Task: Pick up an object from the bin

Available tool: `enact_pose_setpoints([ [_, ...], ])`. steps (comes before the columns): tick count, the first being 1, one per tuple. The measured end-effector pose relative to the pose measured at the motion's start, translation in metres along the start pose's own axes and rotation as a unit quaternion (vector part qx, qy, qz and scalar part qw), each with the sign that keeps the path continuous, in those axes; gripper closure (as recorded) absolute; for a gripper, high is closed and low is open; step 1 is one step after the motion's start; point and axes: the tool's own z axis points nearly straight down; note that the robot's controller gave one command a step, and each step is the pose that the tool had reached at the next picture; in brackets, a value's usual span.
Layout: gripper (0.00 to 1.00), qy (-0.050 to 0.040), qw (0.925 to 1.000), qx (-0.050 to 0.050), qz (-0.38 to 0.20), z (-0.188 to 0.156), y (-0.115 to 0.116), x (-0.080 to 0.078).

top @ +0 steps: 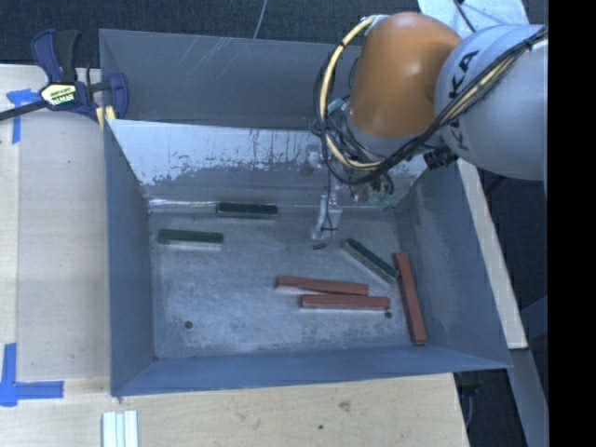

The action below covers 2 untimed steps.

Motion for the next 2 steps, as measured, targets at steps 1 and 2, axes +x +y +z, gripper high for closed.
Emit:
enact_pose_setpoints([
  [1, 0.0, -0.0008, 0.9988, 0.0, -0.049, 0.068, -0.038, 0.06],
  [2, 0.0, 0.0002, 0.998, 0.0, -0.064, 0.063, -0.052, 0.075],
])
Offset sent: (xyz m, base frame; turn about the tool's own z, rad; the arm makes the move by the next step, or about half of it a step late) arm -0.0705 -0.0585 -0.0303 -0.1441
